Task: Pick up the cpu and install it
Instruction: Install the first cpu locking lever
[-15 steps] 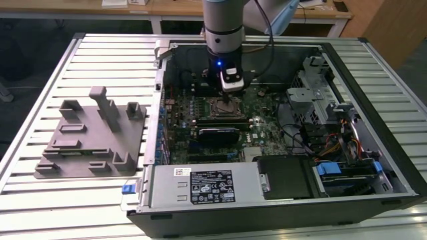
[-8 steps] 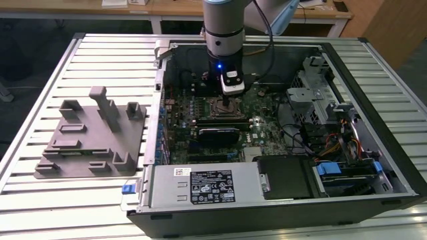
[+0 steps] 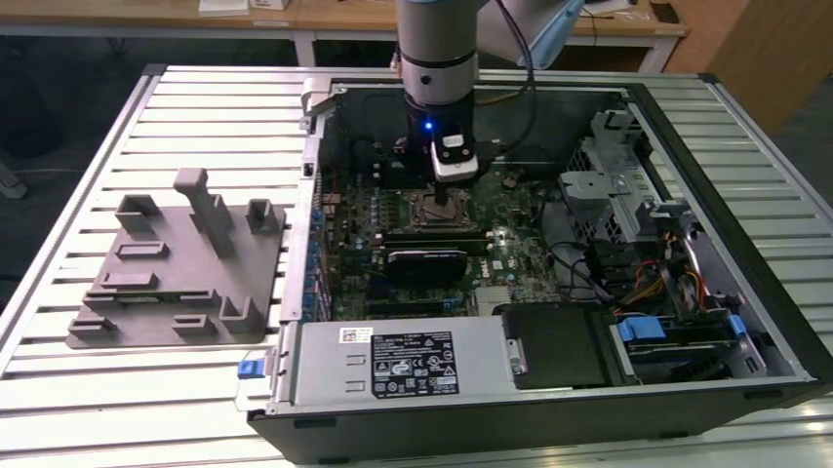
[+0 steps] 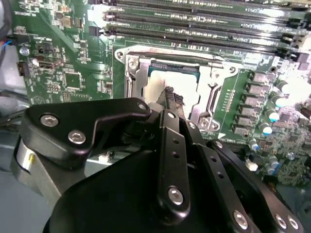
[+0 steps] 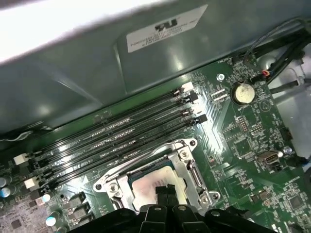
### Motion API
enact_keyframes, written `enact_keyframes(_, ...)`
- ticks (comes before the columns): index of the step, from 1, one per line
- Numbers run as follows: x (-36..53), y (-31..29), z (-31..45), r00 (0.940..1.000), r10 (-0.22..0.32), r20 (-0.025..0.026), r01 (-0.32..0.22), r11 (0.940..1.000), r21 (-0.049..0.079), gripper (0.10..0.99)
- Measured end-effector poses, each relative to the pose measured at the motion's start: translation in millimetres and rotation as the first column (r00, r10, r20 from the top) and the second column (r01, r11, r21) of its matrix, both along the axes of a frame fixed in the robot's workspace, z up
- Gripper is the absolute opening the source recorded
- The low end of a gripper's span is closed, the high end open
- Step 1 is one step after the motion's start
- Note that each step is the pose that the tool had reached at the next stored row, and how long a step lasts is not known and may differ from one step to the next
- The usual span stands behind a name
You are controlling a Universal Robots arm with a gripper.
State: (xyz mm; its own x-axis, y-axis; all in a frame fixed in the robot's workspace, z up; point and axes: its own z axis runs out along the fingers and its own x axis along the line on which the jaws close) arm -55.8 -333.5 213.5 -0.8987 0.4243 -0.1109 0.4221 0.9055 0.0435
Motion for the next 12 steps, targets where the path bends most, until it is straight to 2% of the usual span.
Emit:
enact_keyframes(7,0.0,0.0,19.6,1.0,0.0,0.0,0.0,1.0,-0.001,0.106)
enact_keyframes(12,0.0,0.0,22.5,1.0,0.0,0.0,0.0,1.0,-0.001,0.106)
